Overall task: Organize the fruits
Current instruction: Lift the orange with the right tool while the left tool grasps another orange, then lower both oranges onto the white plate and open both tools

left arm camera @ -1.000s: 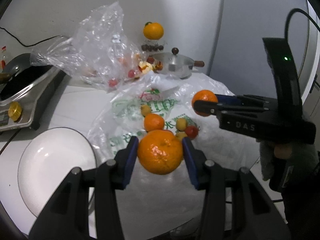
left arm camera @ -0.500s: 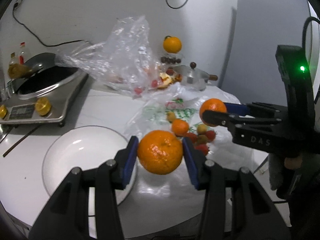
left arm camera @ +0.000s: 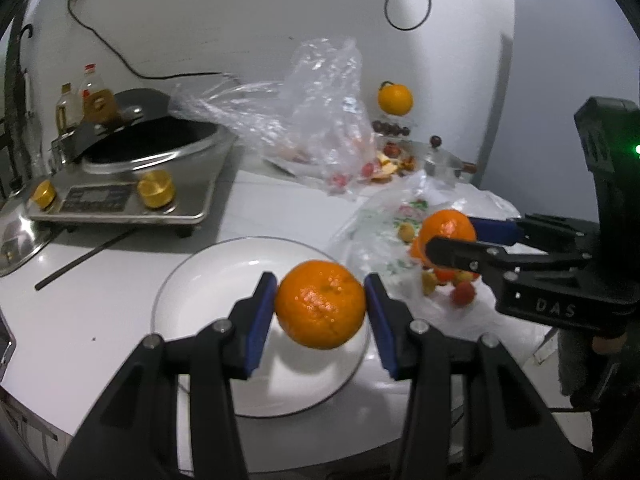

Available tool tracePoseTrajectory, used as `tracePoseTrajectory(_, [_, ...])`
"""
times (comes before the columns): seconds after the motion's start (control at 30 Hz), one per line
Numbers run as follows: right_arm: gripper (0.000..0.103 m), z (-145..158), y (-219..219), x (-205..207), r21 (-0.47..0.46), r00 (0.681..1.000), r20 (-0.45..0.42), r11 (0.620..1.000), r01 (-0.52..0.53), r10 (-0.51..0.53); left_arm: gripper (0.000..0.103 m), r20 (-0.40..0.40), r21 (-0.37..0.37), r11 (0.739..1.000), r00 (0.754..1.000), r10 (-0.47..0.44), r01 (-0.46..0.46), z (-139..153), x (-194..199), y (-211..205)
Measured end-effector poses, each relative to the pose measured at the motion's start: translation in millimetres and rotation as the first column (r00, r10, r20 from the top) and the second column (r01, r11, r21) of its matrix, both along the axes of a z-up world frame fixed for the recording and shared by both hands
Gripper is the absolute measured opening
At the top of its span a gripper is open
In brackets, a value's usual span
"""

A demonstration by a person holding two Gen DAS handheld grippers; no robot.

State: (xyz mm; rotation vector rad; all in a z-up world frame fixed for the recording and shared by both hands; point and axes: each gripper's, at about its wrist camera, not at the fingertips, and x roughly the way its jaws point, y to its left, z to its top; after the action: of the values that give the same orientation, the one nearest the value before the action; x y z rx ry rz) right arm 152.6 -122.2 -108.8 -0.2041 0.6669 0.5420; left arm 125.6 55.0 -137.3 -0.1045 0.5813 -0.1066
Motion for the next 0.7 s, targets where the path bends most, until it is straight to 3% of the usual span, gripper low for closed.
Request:
tracePoseTrajectory(0.37, [0.047,-7.5,45.7,-3.2,-0.020,0.997,-0.019,0.997,-0.075,0.075,0.046,-0.030,-0.017,0.999,0.998,0.050,-0.051,-15.4,-4.7,35.2])
tracePoseTrajectory(0.7, [0.047,-33.8,76.5,-5.1,-0.048,0.987,-0.093,0.989,-0.137,0.132,0.046,-0.081,-0.044,0.997,0.995,0.064,-0.068,-35.4,-3.0,50.5])
